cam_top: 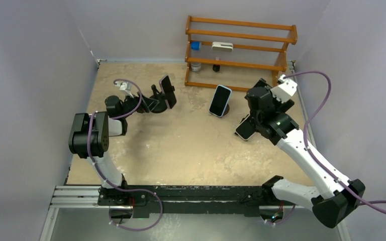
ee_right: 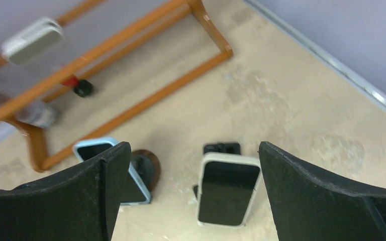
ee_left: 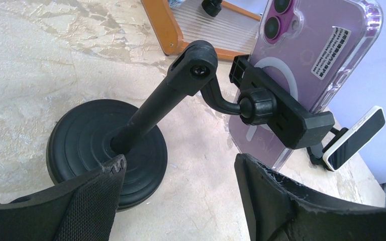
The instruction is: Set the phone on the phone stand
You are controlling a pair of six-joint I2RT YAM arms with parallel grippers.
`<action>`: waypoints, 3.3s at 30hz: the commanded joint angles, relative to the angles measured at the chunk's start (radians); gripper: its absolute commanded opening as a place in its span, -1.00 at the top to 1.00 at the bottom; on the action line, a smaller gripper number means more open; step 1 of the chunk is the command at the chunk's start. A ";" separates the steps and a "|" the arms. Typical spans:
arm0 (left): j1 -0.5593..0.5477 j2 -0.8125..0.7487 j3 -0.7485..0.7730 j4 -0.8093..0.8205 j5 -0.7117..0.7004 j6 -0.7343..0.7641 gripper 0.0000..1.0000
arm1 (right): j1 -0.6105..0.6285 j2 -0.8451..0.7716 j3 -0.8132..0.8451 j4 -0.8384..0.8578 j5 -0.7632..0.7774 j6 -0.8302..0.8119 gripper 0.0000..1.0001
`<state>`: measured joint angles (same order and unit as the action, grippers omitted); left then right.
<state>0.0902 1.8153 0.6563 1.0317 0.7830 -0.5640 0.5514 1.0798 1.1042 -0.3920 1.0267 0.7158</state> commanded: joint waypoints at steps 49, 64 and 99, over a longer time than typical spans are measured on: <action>-0.005 0.005 0.042 0.019 0.027 0.019 -0.56 | -0.253 -0.001 -0.419 0.229 -0.419 0.099 -0.94; -0.005 0.010 0.043 0.015 0.027 0.021 -0.56 | -0.253 0.027 -0.454 0.259 -0.403 0.108 -0.61; -0.004 0.010 0.045 0.002 0.022 0.029 -0.56 | -0.191 -0.018 -0.377 0.359 -0.340 -0.062 -0.37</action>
<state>0.0891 1.8194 0.6731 1.0073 0.7895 -0.5560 0.3336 1.0927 0.6682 -0.1246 0.6373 0.6903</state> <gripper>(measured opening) 0.779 0.784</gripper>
